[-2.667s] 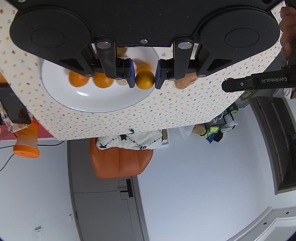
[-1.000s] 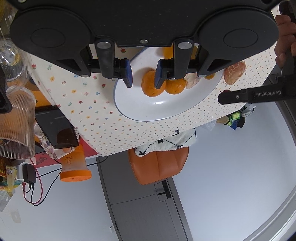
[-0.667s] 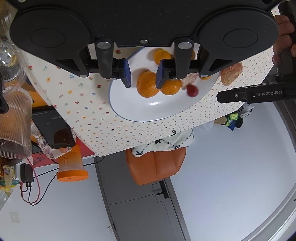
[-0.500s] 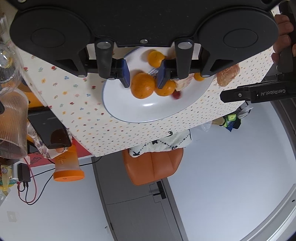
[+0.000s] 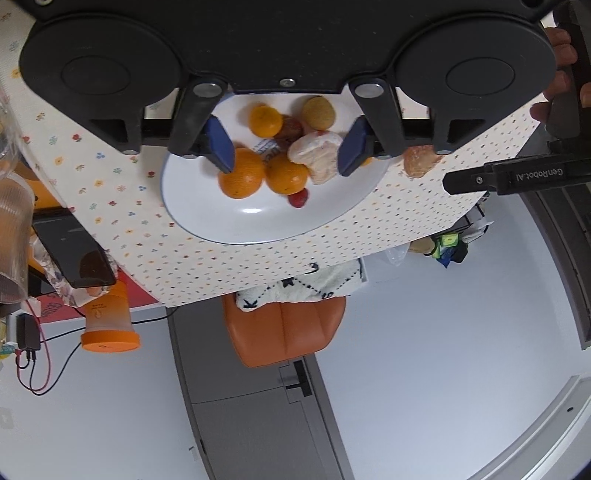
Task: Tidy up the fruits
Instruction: 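Move both open grippers back to the pomelo segment and brown fruit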
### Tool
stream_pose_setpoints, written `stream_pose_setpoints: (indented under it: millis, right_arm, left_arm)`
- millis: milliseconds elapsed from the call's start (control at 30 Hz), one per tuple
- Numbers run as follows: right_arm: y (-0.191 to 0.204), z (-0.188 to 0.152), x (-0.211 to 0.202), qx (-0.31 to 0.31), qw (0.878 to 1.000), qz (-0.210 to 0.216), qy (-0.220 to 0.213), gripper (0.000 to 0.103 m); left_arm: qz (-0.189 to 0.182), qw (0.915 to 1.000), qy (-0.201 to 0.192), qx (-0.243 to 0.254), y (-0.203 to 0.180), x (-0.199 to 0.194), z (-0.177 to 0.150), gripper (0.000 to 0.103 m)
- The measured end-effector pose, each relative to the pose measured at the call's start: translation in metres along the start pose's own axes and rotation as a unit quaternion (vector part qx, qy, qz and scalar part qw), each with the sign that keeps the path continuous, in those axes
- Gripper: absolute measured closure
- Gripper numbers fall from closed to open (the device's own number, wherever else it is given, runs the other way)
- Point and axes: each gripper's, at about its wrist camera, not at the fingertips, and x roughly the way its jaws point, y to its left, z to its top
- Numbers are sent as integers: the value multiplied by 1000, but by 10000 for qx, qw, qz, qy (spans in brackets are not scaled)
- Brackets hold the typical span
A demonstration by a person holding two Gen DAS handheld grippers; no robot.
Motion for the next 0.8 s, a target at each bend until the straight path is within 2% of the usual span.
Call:
stream_pose_setpoints:
  millis: [33,100,200,333,500,667,800]
  right_arm:
    - [1,0,-1,6,10000,8,-36,28]
    - [4,0,-1,29,10000,53,-79,23]
    - [8,0,0,34,9998,170,-48,21]
    - [17,0,1,-36,9997,253,-60,12]
    - [30,0,5,-121,9994,319,-4,10]
    - [42,-1,9,-172,9990,406,21,2]
    - [53,-2,11,-237,9986,471,71,0]
  left_arm:
    - [21,10000,4,-6,2,-1,-1,16]
    - [63,10000,38,-14,6,-2,-3,16]
    - [108,9999,87,-36,12,-4,-7,16]
    - [147,9998,104,-113,22,-8,-9,16]
    - [197,9995,86,-229,36,-13,-11,16]
    - [253,9991,131,-318,49,-15,-10,16]
    - [409,9987,244,-185,56,-15,-9,10]
